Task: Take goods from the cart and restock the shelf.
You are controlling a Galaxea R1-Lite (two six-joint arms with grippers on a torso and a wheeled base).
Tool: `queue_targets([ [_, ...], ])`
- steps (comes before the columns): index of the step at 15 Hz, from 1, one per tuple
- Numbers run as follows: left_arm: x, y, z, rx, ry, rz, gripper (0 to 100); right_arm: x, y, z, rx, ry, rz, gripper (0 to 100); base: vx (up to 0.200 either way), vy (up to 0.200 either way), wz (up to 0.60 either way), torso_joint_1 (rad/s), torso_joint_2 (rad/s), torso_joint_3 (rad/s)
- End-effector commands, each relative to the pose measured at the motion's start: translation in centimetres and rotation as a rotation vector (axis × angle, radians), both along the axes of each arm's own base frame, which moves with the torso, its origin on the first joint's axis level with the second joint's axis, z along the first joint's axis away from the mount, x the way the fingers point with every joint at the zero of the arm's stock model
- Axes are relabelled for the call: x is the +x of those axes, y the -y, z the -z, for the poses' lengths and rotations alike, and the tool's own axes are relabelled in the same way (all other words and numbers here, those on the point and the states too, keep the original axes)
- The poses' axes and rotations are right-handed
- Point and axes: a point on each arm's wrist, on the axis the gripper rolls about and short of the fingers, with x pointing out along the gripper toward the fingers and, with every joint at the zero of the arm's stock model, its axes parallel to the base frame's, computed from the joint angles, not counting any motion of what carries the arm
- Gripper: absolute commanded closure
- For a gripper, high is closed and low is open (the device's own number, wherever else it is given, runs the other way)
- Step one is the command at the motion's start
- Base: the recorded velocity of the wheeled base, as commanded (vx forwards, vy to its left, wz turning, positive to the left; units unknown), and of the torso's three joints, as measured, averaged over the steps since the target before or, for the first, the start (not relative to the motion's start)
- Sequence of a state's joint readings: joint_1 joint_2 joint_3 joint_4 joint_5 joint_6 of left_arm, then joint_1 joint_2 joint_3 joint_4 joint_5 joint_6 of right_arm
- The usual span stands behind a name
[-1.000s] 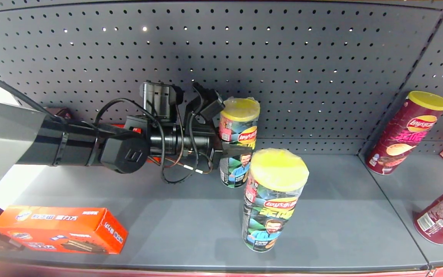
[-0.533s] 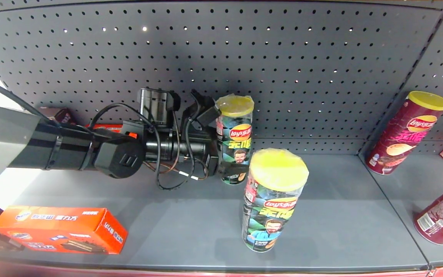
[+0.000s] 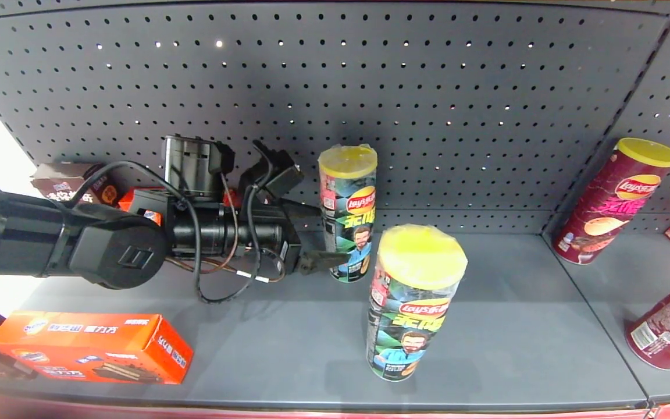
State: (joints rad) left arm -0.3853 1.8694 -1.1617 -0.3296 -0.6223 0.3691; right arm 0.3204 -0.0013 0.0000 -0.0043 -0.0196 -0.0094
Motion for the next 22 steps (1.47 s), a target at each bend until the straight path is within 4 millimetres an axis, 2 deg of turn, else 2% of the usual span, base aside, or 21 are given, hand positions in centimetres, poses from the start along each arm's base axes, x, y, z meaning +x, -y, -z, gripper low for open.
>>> queue_targets([
  [1,-0.2,-0.2,-0.6,0.003,0.021,-0.032,0,0.0,0.0,0.0,0.000,-0.001,-0.001,0,0.000,0.000,0.00,0.000,0.00,0.000],
  [7,0.2,-0.4,-0.7,0.026,0.026,-0.172,0,0.0,0.0,0.0,0.000,-0.001,0.000,0,0.000,0.000,0.00,0.000,0.00,0.000],
  [17,1.2,-2.4,-1.2,0.029,0.055,-0.283,0,0.0,0.0,0.0,0.000,-0.001,0.000,0,0.000,0.000,0.00,0.000,0.00,0.000],
  [19,0.9,-2.6,-1.1,0.038,0.050,-0.298,0,0.0,0.0,0.0,0.000,-0.001,0.000,0,0.000,0.000,0.00,0.000,0.00,0.000],
  [22,-1.0,-3.3,-2.8,0.042,0.101,-0.352,0,0.0,0.0,0.0,0.000,-0.001,0.000,0,0.000,0.000,0.00,0.000,0.00,0.000],
])
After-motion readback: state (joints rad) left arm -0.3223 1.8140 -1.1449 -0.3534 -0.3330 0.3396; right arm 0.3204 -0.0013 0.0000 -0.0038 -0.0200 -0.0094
